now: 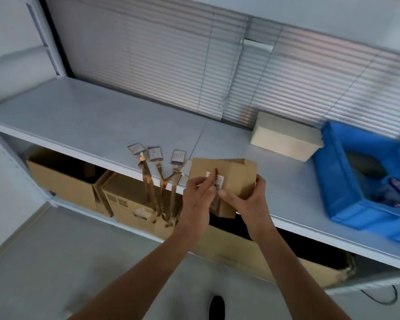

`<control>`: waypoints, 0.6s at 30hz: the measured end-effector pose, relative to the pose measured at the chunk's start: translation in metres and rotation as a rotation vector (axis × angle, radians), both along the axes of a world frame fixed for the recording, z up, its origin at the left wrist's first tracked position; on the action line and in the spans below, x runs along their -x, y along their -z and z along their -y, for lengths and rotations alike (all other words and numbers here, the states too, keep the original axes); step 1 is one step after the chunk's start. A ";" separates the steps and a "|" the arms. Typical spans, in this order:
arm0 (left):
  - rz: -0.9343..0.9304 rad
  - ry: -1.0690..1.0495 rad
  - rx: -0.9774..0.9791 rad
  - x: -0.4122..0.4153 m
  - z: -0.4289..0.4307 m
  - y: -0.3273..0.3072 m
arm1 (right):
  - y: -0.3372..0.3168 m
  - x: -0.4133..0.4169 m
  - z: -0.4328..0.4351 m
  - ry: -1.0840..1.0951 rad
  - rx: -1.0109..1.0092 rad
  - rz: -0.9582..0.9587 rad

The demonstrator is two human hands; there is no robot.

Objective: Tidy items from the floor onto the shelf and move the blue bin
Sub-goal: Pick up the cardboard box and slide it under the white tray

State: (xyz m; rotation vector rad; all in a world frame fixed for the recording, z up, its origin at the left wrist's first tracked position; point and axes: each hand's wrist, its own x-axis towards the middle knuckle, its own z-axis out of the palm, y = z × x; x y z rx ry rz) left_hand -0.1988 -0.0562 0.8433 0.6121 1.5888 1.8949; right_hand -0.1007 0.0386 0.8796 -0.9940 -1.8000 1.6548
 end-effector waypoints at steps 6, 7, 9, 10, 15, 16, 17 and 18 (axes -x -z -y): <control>-0.325 0.163 0.183 0.002 -0.063 0.013 | 0.023 -0.044 -0.072 0.179 0.180 -0.091; -0.399 0.088 0.306 0.010 -0.076 0.020 | 0.027 -0.052 -0.088 0.180 0.222 -0.122; -0.280 -0.014 0.521 0.025 -0.101 0.027 | 0.037 -0.069 -0.124 0.147 0.268 -0.174; -0.116 0.008 0.539 0.032 -0.112 0.029 | 0.041 -0.077 -0.142 0.120 0.278 -0.186; 0.447 0.387 0.324 0.019 -0.171 0.047 | 0.044 -0.101 -0.218 0.022 0.273 -0.078; 0.461 0.361 0.325 0.011 -0.184 0.050 | 0.047 -0.103 -0.232 0.038 0.272 -0.035; 0.472 0.315 0.329 0.004 -0.197 0.055 | 0.049 -0.105 -0.246 0.055 0.278 0.006; 0.488 0.283 0.332 -0.002 -0.209 0.058 | 0.053 -0.107 -0.259 0.070 0.281 0.050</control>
